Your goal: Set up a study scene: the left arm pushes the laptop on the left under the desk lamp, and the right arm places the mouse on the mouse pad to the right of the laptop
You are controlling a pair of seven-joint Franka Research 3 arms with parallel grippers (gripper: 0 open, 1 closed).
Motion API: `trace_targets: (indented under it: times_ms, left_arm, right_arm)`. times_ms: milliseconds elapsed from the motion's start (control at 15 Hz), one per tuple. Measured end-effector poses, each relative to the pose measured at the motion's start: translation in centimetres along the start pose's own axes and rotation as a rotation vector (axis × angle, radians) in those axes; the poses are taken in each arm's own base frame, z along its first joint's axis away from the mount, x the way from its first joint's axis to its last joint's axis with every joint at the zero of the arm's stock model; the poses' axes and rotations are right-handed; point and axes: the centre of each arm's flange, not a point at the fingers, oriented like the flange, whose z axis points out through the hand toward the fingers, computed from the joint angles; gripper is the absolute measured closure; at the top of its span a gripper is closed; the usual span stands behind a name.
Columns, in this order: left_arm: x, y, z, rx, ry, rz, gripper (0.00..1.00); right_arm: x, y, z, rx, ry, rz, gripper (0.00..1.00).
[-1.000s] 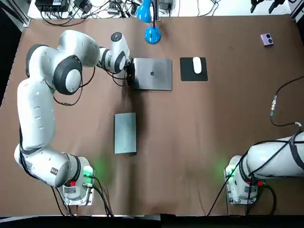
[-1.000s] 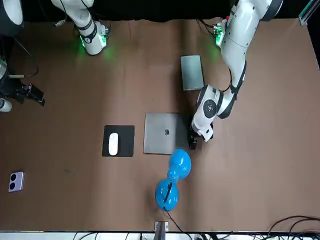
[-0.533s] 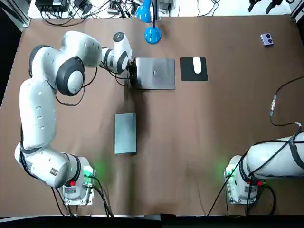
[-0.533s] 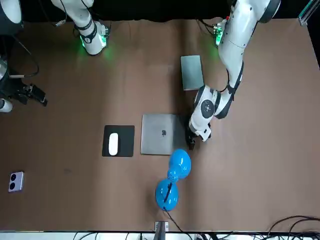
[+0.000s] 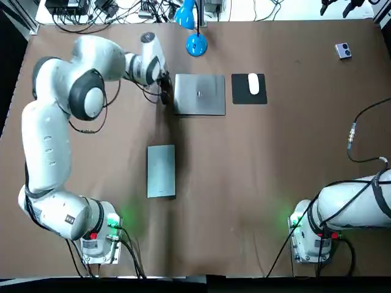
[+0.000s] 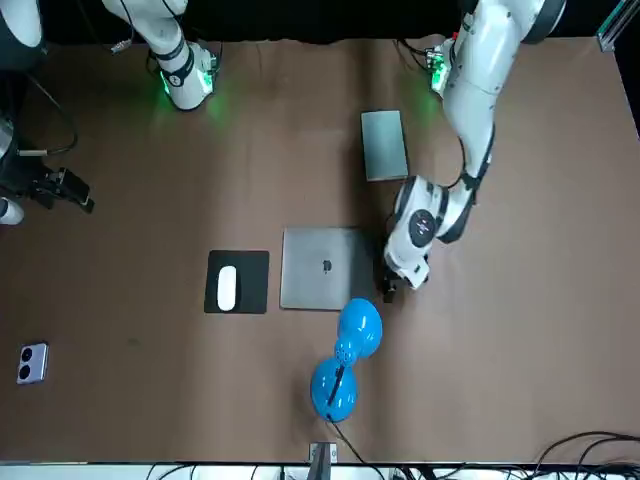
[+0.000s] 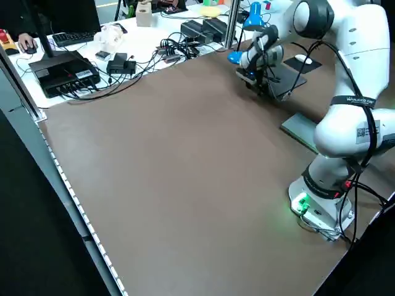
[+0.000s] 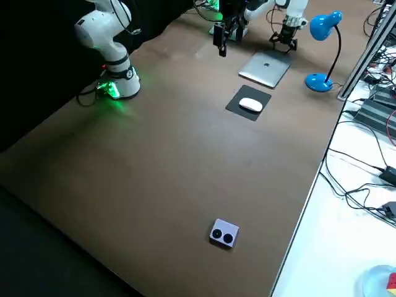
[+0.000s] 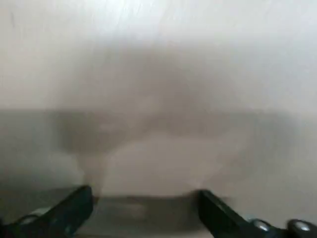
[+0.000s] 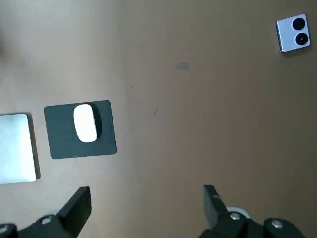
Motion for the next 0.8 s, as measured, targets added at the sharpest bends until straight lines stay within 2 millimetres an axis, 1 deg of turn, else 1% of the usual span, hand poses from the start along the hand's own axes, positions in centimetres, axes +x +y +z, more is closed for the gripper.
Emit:
trace_targets:
  times_ms: [67, 200, 267, 400, 600, 800]
  left_arm:
    - [3.0, 1.7, -2.7, 0.019, 0.005, 0.023, 0.00]
    - [5.6, 2.7, -5.3, 0.033, 0.008, 0.044, 0.00]
    - [6.5, 3.0, -6.6, 0.035, 0.008, 0.056, 0.00]
    - [7.5, 3.5, -9.2, 0.030, 0.018, 0.092, 0.00]
    - [8.4, 3.8, -13.9, -0.001, 0.086, 0.168, 0.00]
    - [9.6, 3.4, -18.6, 0.015, 0.117, 0.333, 0.00]
  right_arm:
    - [0.0, 0.1, 0.0, 0.000, 0.000, 0.001, 0.00]
    - [0.0, 0.1, 0.0, 0.000, 0.001, 0.001, 0.00]
    - [0.0, 0.1, 0.0, 0.000, 0.002, 0.001, 0.00]
    - [0.0, 0.1, 0.0, 0.000, 0.004, 0.001, 0.00]
    - [0.1, 0.1, 0.0, 0.000, 0.004, 0.001, 0.00]
    - [0.1, 0.1, 0.0, 0.000, 0.004, 0.001, 0.00]
